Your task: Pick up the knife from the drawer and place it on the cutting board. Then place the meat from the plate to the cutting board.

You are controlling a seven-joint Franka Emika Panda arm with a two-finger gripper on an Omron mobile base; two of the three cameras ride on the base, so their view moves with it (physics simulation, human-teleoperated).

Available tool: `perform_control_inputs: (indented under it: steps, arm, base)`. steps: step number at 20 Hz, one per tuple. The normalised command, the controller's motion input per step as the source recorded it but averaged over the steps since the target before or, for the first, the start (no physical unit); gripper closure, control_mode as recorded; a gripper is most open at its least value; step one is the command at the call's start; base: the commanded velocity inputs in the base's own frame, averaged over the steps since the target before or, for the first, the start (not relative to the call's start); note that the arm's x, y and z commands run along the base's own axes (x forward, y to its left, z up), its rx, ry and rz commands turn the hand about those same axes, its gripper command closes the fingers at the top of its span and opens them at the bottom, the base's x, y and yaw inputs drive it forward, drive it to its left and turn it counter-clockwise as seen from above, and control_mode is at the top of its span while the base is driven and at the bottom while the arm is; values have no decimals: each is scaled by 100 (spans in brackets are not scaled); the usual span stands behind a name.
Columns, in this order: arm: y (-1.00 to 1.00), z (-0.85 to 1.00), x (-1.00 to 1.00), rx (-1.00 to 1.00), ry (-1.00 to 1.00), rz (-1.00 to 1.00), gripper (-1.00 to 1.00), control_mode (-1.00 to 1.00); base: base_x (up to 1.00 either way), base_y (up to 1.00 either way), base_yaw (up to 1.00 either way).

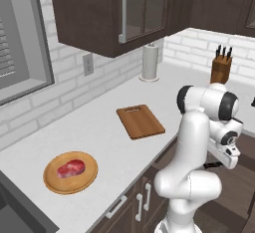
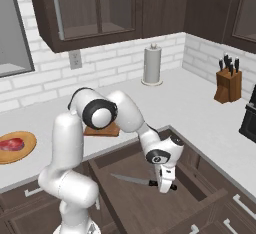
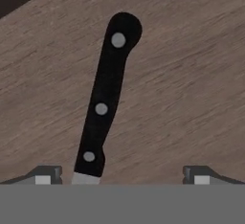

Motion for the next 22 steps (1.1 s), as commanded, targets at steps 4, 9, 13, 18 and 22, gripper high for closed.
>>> perform_control_inputs:
  steps: [4, 9, 13, 18, 22]
  arm:
    - [0, -20, 13, 0, 0, 0, -100, -100]
    - [0, -33, 12, 0, 0, 0, -100, -100]
    - [0, -18, 15, 0, 0, 1, -100, -100]
    - [0, -24, 11, 0, 0, 1, -100, -100]
    - [0, -26, 4, 0, 0, 2, -100, -100]
  base:
    - [0, 0, 0]
    - [0, 0, 0]
    - [0, 0, 0]
    - [0, 0, 0]
    - [0, 0, 0]
